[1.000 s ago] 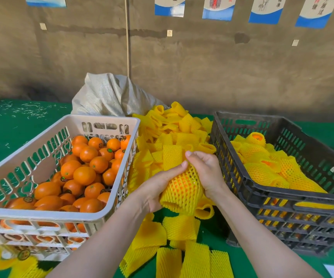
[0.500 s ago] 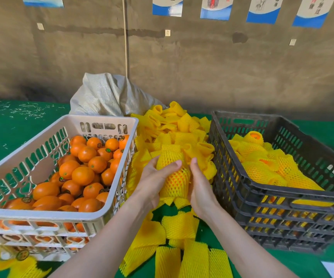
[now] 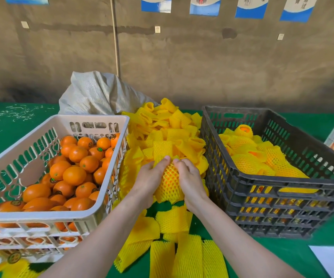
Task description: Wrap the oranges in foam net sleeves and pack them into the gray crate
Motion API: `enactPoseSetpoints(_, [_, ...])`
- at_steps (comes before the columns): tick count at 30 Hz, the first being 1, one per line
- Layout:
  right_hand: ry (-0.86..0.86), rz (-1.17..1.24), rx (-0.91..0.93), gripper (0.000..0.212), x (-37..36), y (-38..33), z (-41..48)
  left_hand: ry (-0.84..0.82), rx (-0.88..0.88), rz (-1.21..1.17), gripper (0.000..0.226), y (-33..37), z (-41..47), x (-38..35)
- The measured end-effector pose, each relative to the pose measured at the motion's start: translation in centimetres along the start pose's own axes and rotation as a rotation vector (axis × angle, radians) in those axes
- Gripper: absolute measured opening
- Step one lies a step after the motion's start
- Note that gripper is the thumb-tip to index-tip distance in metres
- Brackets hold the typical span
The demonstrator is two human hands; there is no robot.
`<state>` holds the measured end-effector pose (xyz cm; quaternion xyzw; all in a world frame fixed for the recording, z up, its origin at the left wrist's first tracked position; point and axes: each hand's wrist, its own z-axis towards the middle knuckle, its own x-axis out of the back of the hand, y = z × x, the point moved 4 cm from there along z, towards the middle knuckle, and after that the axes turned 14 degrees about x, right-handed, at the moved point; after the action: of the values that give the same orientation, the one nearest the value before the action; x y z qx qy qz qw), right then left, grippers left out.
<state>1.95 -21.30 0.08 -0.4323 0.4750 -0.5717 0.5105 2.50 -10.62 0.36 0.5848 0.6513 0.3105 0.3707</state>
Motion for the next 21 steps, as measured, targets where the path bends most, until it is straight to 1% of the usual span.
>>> enactPoseSetpoints(2, [-0.053, 0.056, 0.033, 0.015, -0.2, -0.5, 0.0, -0.013, 0.0, -0.11, 0.059, 0.1, -0.2, -0.3])
enactPoseSetpoints(4, [-0.105, 0.036, 0.125, 0.035, 0.0, -1.0, -0.1, -0.048, 0.008, -0.245, 0.032, 0.5, -0.2, -0.8])
enactPoseSetpoints(5, [-0.136, 0.002, 0.191, 0.045, 0.3, -1.2, -0.2, -0.062, 0.007, -0.31, 0.022, 0.7, -0.3, -1.0])
enactPoseSetpoints(6, [-0.176, -0.046, 0.257, 0.053, 0.4, -1.7, -0.3, -0.074, 0.009, -0.376, 0.017, 0.9, -0.3, -1.3])
enactPoseSetpoints(8, [-0.254, -0.141, 0.359, 0.064, 1.0, -2.4, -0.3, -0.081, 0.032, -0.471, 0.019, 1.2, -0.4, -2.1])
enactPoseSetpoints(10, [-0.271, -0.188, 0.391, 0.068, 2.1, -2.8, -0.1, -0.111, 0.046, -0.484, 0.025, 1.2, -0.5, -3.0])
enactPoseSetpoints(14, [-0.152, -0.187, 0.426, 0.064, 5.7, -3.2, 0.5, -0.445, 0.051, -0.368, 0.058, 1.0, -0.3, -5.6])
enactPoseSetpoints(16, [-0.111, -0.188, 0.463, 0.064, 7.4, -3.5, 0.7, -0.496, 0.025, -0.323, 0.065, 0.8, 0.3, -6.7])
enactPoseSetpoints(18, [-0.086, -0.172, 0.489, 0.067, 9.0, -4.0, 1.0, -0.447, -0.021, -0.341, 0.058, 0.7, 1.2, -8.2])
enactPoseSetpoints(20, [-0.027, -0.147, 0.496, 0.071, 11.1, -4.2, 1.7, -0.306, -0.104, -0.328, 0.039, 0.9, 1.8, -9.7])
enactPoseSetpoints(21, [0.023, -0.134, 0.491, 0.073, 12.3, -4.3, 2.4, -0.214, -0.177, -0.264, 0.029, 1.3, 2.0, -10.6])
